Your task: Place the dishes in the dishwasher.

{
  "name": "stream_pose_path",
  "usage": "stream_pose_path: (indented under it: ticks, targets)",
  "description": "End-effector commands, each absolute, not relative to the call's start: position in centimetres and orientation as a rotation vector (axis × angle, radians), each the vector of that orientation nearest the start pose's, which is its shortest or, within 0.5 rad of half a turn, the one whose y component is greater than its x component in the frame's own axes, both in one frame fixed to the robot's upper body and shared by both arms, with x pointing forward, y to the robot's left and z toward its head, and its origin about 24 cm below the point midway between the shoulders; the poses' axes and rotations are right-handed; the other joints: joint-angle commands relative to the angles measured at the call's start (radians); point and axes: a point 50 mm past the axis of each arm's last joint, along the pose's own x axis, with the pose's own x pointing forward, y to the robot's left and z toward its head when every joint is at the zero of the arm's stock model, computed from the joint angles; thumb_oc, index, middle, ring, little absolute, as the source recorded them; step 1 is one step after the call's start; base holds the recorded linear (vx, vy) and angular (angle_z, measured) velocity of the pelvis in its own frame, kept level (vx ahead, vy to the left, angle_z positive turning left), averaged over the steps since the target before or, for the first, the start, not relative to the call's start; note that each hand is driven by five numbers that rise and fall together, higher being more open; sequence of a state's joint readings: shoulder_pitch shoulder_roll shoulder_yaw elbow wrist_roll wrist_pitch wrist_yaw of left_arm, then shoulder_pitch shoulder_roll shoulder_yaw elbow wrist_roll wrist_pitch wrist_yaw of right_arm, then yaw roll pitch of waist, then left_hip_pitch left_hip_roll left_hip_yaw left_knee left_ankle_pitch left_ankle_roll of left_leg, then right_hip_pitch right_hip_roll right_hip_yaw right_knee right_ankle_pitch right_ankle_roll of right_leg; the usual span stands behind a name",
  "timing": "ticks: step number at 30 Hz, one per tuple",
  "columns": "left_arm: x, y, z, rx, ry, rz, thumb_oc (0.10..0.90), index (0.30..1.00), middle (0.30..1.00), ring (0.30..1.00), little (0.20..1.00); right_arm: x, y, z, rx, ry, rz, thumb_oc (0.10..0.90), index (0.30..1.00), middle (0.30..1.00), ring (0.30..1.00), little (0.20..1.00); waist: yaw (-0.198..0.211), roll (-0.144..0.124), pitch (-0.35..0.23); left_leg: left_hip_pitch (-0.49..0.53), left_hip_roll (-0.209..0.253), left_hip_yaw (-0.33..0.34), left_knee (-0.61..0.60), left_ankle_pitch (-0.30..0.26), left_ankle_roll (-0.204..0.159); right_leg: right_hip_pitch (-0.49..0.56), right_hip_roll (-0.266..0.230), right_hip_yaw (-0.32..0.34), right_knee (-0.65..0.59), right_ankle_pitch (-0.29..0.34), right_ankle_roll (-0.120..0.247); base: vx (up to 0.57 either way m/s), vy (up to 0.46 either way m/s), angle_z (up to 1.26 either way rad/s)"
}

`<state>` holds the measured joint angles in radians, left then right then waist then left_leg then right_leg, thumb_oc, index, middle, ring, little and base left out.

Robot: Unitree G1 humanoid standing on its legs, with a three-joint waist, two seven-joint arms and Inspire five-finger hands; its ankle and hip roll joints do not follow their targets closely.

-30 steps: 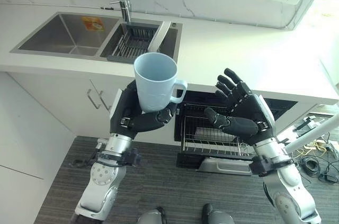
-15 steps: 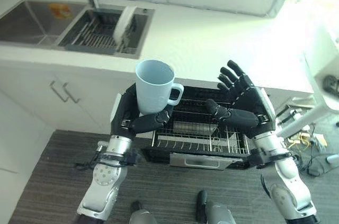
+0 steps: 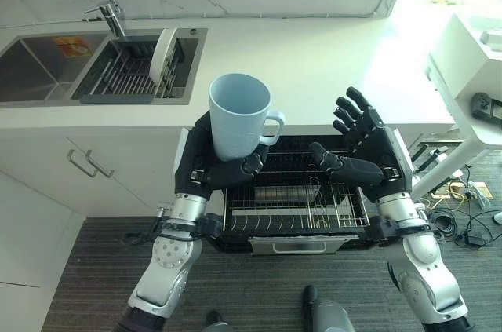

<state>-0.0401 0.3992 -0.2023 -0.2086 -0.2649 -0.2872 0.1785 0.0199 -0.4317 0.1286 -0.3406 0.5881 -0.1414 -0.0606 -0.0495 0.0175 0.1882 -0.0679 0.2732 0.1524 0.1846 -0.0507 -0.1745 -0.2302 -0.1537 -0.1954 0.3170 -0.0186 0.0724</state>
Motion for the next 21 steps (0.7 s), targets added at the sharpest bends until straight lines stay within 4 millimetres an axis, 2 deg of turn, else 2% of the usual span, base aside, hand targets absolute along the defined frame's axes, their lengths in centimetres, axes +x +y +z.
stream_pose_path:
  ticks: [1,3,8,21]
  targets:
    - [22.9,18.9,17.7,0.099,-0.767,-0.041,0.400,0.300,0.300,0.300,0.300,23.0,-17.9,16.0,0.280,-0.561,0.243,0.800,0.900,0.900,0.900,0.900,0.076,-0.057,-0.028,-0.012,-0.177,-0.040,0.115,-0.214,0.140,0.090,-0.097,-0.053,-0.017,-0.097,0.118,0.02,-0.077,-0.02]
    - [23.1,18.6,17.4,0.104,-0.754,-0.051,0.400,0.300,0.300,0.300,0.300,23.0,-17.8,16.1,0.251,-0.545,0.262,0.800,0.900,0.900,0.900,0.900,0.062,-0.054,-0.035,-0.009,-0.150,-0.009,0.115,-0.216,0.128,0.093,-0.091,-0.059,-0.017,-0.112,0.107,0.02,-0.080,0.02]
    - [23.6,18.0,17.3,0.128,-0.741,-0.062,0.400,0.300,0.300,0.300,0.300,23.2,-18.4,16.3,0.227,-0.515,0.263,0.800,0.900,0.900,0.900,0.900,0.040,-0.049,-0.055,-0.009,-0.114,0.015,0.115,-0.208,0.107,0.097,-0.075,-0.058,-0.017,-0.131,0.090,0.04,-0.092,0.03]
    - [24.5,16.7,15.8,0.215,-0.688,-0.151,0.400,0.300,0.300,0.300,0.300,23.7,-17.1,16.9,0.282,-0.516,0.411,0.800,0.900,0.900,0.900,0.900,0.037,-0.049,-0.071,-0.001,-0.095,-0.001,0.115,-0.202,0.090,0.108,-0.071,-0.059,-0.017,-0.134,0.087,0.04,-0.046,0.01]
